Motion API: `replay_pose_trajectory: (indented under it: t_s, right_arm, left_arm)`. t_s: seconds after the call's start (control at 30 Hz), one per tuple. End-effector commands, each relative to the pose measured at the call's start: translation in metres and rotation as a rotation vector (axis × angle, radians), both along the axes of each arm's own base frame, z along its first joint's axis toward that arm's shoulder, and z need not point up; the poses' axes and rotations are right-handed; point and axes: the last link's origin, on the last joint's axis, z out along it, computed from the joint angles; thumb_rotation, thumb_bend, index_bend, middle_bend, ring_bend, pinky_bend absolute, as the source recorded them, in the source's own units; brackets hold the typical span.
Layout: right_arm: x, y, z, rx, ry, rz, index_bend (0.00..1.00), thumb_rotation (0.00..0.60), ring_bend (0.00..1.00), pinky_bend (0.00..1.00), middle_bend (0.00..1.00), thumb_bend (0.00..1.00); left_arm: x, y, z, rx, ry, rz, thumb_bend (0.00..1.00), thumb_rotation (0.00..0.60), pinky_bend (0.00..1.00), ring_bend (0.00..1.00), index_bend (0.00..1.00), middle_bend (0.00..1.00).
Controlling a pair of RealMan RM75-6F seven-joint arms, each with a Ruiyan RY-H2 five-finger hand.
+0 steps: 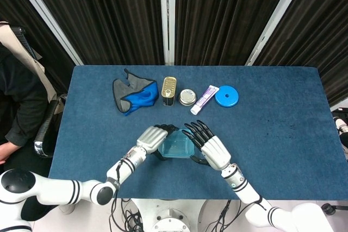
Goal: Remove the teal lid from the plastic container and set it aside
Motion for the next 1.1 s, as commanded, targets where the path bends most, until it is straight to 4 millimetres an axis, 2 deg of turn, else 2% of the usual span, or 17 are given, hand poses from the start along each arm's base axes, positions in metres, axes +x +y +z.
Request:
replay_pose_trajectory:
  t_s: [0.03,0.1,0.23,0.3,0.37,0.6,0.87,1.1]
  right_arm:
    - [0.001,0.0,0.0,-0.002,-0.008,0.008,0.0,0.6,0.0,0.0,0.0,0.22]
    - [0.001,0.001,0.0,-0.002,-0.017,0.019,0.08,0.6,0.0,0.0,0.0,0.26]
    - [0.001,0.002,0.0,-0.007,-0.02,0.035,0.48,0.6,0.0,0.0,0.07,0.36]
    - [0.001,0.002,0.0,-0.006,-0.021,0.037,0.59,0.6,0.0,0.0,0.08,0.4]
    - [0.0,0.002,0.001,-0.006,-0.022,0.038,0.65,0.6,0.0,0.0,0.09,0.42]
    - [-0.002,0.002,0.004,-0.009,-0.038,0.034,0.73,0.6,0.0,0.0,0.13,0.46]
    - [-0.003,0.002,0.014,-0.043,-0.054,0.049,0.74,0.6,0.0,0.0,0.14,0.46]
    - [-0.006,-0.003,0.033,-0.111,-0.078,0.048,0.74,0.6,0.0,0.0,0.14,0.46]
  left_arm:
    - [0.0,0.0,0.0,-0.002,0.0,-0.002,0.0,0.6,0.26,0.23,0.14,0.23]
    - [0.001,-0.001,0.0,-0.005,-0.004,-0.003,0.0,0.6,0.26,0.22,0.12,0.21]
    - [0.003,-0.001,0.002,-0.01,-0.019,-0.004,0.0,0.6,0.25,0.14,0.04,0.14]
    - [0.004,-0.002,0.002,-0.012,-0.027,-0.003,0.0,0.6,0.24,0.11,0.02,0.12]
    - [0.004,-0.002,0.003,-0.015,-0.033,-0.002,0.0,0.6,0.21,0.08,0.02,0.1]
    - [0.001,-0.001,0.005,-0.018,-0.054,0.009,0.0,0.6,0.11,0.0,0.0,0.05]
    - [-0.007,0.0,0.012,0.003,-0.076,0.022,0.0,0.6,0.05,0.0,0.0,0.0]
    - [-0.022,0.001,0.023,0.05,-0.086,0.044,0.0,0.6,0.03,0.0,0.0,0.0]
